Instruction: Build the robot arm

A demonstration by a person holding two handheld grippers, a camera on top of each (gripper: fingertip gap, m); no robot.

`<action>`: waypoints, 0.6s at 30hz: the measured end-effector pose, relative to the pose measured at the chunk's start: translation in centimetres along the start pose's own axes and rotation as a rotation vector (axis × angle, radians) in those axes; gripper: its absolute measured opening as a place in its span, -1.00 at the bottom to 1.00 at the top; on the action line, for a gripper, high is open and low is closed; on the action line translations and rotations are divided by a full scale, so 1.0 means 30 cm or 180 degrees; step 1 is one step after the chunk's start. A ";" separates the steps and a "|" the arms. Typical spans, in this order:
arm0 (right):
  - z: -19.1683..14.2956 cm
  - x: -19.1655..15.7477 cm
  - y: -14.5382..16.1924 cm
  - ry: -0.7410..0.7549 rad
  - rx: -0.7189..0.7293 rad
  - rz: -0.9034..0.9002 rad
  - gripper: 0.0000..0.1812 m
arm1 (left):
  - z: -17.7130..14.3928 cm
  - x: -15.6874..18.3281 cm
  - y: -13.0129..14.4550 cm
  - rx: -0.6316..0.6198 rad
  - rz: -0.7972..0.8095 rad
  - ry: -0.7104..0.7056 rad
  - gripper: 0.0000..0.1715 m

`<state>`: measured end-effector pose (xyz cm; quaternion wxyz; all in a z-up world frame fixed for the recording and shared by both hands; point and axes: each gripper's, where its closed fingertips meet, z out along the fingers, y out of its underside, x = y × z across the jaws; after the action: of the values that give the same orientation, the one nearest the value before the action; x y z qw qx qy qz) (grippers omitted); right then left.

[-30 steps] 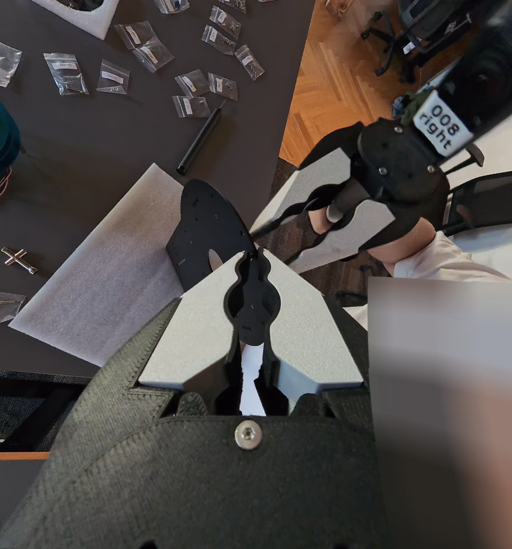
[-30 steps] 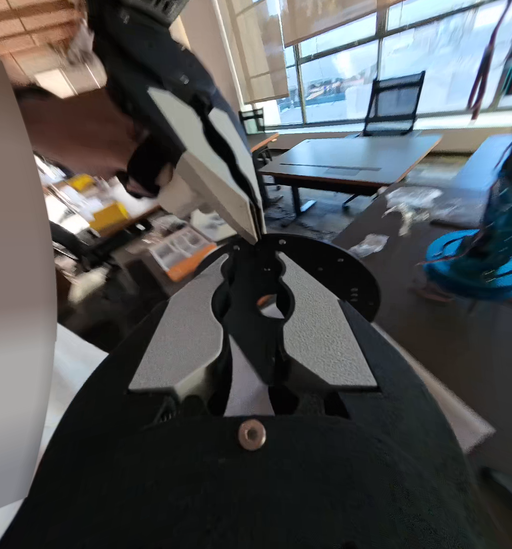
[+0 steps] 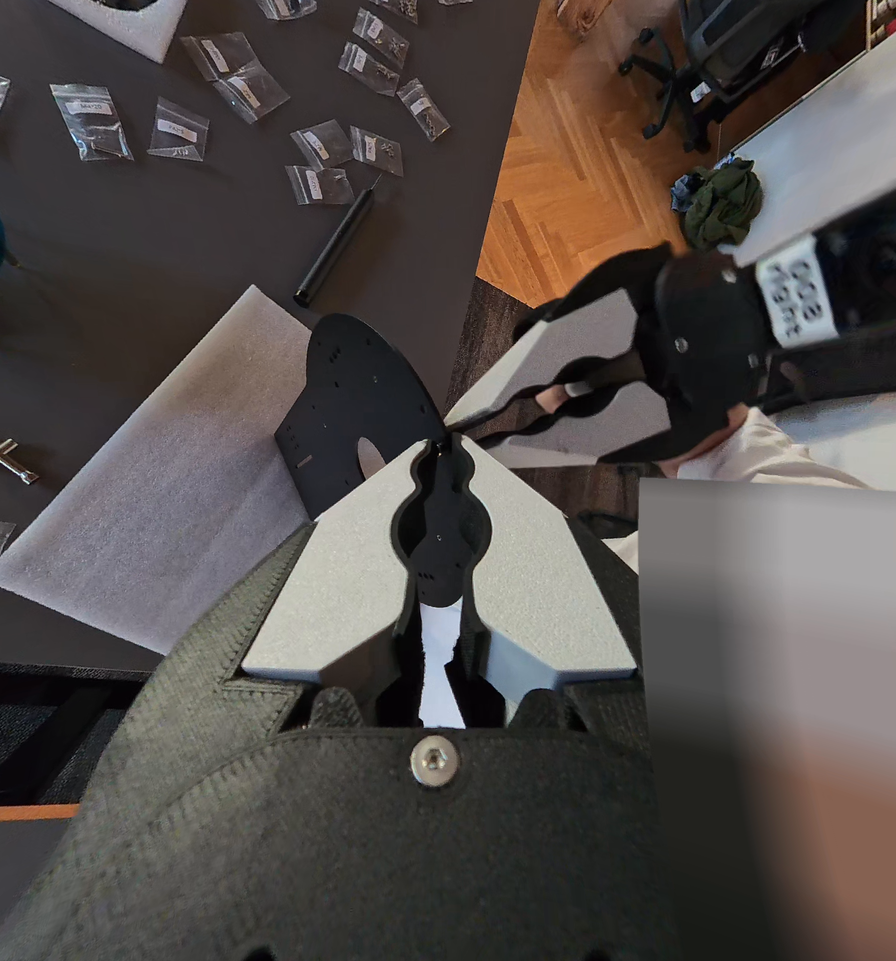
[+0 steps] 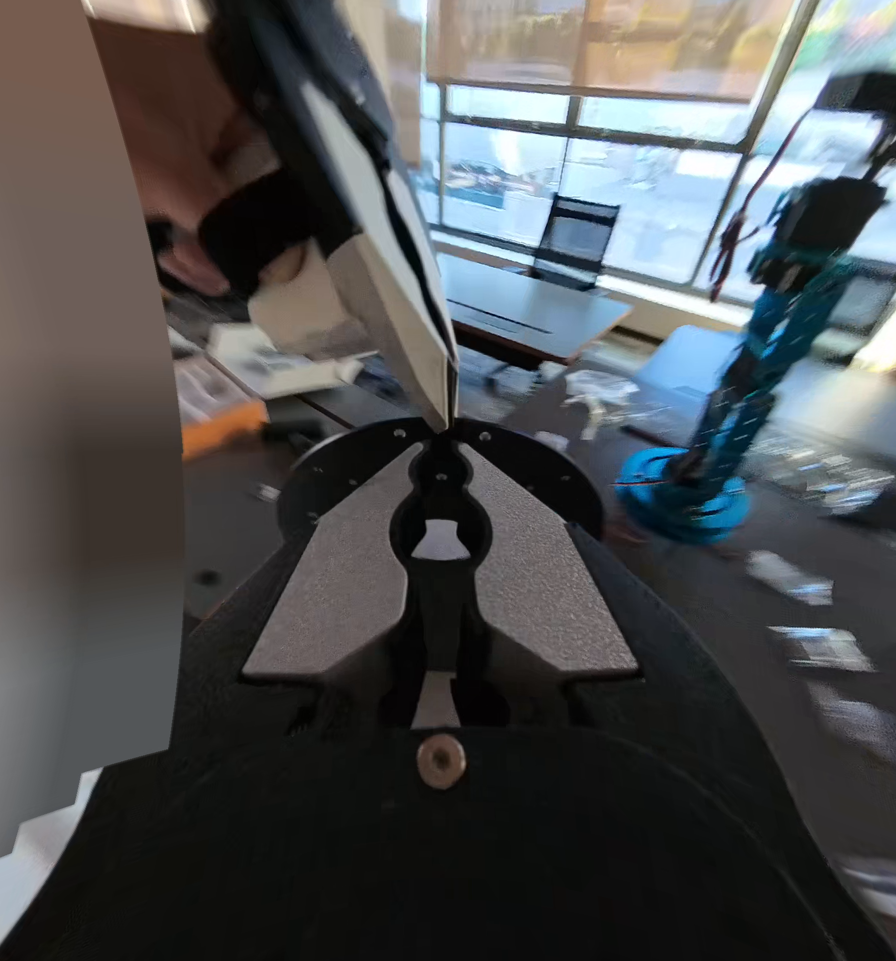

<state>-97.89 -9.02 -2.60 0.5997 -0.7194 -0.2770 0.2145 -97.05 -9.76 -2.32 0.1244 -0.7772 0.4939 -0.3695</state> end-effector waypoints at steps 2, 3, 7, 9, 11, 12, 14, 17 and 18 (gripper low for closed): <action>0.000 -0.005 -0.001 -0.0330 0.0192 0.0723 -0.96 | 0.000 0.001 0.002 0.0003 -0.0004 0.0004 -0.94; -0.001 -0.005 -0.002 -0.0495 0.0296 0.1071 -0.97 | 0.000 0.001 0.002 0.0006 -0.0007 0.0005 -0.94; -0.008 -0.013 -0.006 -0.0917 0.0475 0.1697 -0.96 | 0.001 0.002 0.000 0.0005 -0.0013 0.0027 -0.94; -0.017 -0.021 -0.010 -0.0885 0.0481 0.1399 -0.87 | 0.003 0.006 0.001 -0.0010 0.0008 0.0028 -0.94; -0.028 -0.007 -0.007 -0.0613 0.0435 0.0851 -0.75 | 0.005 0.009 0.002 -0.0018 0.0021 0.0029 -0.94; -0.036 0.003 -0.006 -0.0448 0.0416 0.0497 -0.78 | 0.005 0.010 0.002 -0.0020 0.0018 0.0031 -0.94; -0.048 0.013 -0.012 -0.0124 0.0372 -0.0218 -0.80 | 0.005 0.008 0.001 -0.0015 0.0012 0.0030 -0.94; -0.048 0.009 -0.013 0.0298 0.0209 -0.1197 -0.87 | 0.005 0.008 0.000 -0.0014 0.0001 0.0037 -0.94; -0.045 0.008 -0.014 0.0415 0.0170 -0.1411 -0.89 | 0.006 0.009 0.000 -0.0013 0.0001 0.0038 -0.94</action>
<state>-96.90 -9.80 -1.91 0.6676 -0.6372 -0.3832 0.0378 -96.86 -10.03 -2.33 0.1199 -0.7752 0.4955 -0.3730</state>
